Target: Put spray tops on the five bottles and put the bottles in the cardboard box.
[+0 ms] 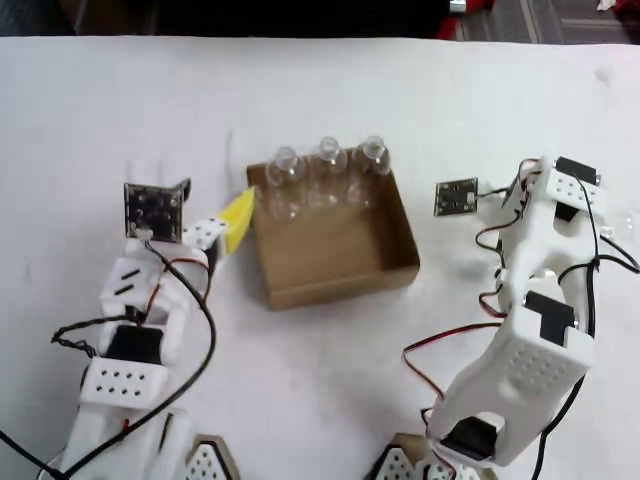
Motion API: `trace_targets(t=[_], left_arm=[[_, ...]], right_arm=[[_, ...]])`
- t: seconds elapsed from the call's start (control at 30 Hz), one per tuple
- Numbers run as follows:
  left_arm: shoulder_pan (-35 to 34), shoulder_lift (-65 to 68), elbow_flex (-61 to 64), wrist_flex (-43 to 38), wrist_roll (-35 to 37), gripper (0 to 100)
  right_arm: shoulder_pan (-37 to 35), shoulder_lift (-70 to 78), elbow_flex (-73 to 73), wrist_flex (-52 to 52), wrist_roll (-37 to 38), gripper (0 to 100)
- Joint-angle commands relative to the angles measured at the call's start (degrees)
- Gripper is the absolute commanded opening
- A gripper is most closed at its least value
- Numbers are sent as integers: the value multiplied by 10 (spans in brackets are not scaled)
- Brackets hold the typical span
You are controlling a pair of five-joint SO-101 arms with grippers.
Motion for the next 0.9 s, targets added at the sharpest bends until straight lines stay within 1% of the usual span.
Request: trace_targets(t=[0.0,0.23,0.3,0.53,0.67,0.87], left_arm=[[7,-17,-3,-15,-5,293],[7,-17,-3,-15,-5,293],[7,-17,-3,-15,-5,293],[7,-16,-3,-15,-6,293],[7,-16,-3,-15,-6,293],[7,-16,-3,-15,-6,293]], right_arm=[[0,-2,-19,-2,4,46],[1,-15,-26,-1,3,38],[0,-31,-32,1,-8,38],[-19,-124,-35,2,-120,37],[-39,-145,-34,18,-179,14],[-53,-167,-39,18,-258,16]])
